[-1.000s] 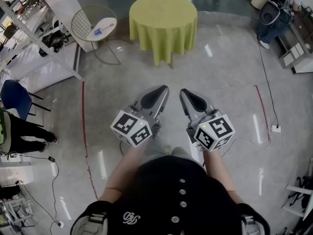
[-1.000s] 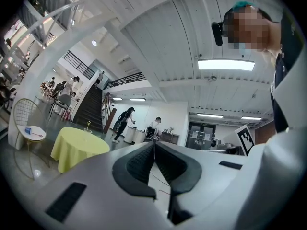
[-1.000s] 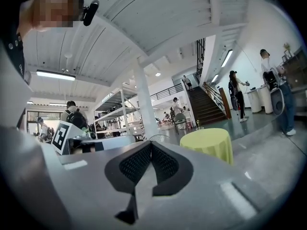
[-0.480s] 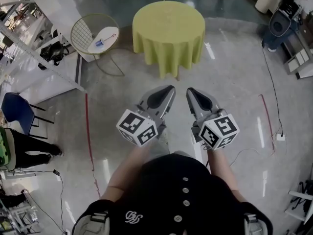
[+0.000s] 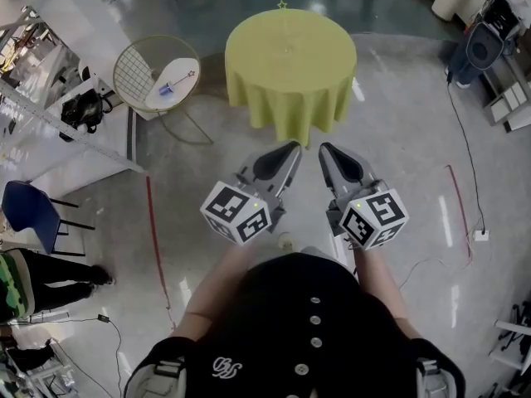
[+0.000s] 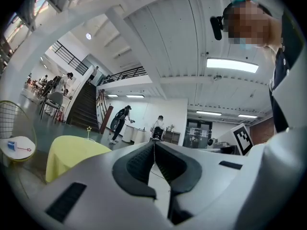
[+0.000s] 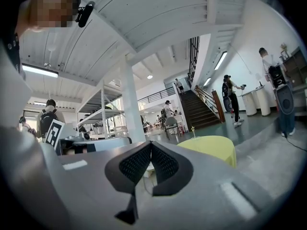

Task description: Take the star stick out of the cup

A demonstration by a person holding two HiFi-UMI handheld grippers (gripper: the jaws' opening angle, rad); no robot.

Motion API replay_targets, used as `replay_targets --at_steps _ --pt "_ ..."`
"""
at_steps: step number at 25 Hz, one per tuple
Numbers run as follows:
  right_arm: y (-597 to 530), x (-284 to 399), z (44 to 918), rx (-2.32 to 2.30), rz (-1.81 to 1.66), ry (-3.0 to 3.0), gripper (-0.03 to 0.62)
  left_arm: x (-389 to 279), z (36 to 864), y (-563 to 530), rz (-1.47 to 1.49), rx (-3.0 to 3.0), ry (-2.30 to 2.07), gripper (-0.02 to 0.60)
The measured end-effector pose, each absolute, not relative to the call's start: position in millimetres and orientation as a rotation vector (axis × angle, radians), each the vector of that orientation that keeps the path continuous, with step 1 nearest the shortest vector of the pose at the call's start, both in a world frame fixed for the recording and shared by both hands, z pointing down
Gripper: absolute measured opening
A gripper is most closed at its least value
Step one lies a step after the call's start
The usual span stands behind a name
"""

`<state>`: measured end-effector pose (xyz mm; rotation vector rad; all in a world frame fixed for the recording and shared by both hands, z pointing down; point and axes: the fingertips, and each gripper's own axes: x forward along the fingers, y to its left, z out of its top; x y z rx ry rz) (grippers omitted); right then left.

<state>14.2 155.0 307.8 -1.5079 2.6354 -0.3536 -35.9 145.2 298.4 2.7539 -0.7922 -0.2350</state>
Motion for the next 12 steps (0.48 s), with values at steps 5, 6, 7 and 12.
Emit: replay_targets --at_steps 5,6,7,12 --pt "133 9 308 -1.506 -0.363 2.611 0.003 -44 308 123 -0.23 2.731 -0.775 0.018" --pt "130 8 309 -1.508 -0.371 2.61 0.003 -46 309 119 -0.231 2.727 -0.775 0.018" --pt "128 6 310 -1.512 -0.377 2.609 0.003 -48 310 116 -0.233 2.722 -0.776 0.018" --pt "119 4 315 -1.523 -0.397 2.609 0.003 -48 313 103 -0.244 2.705 -0.772 0.018"
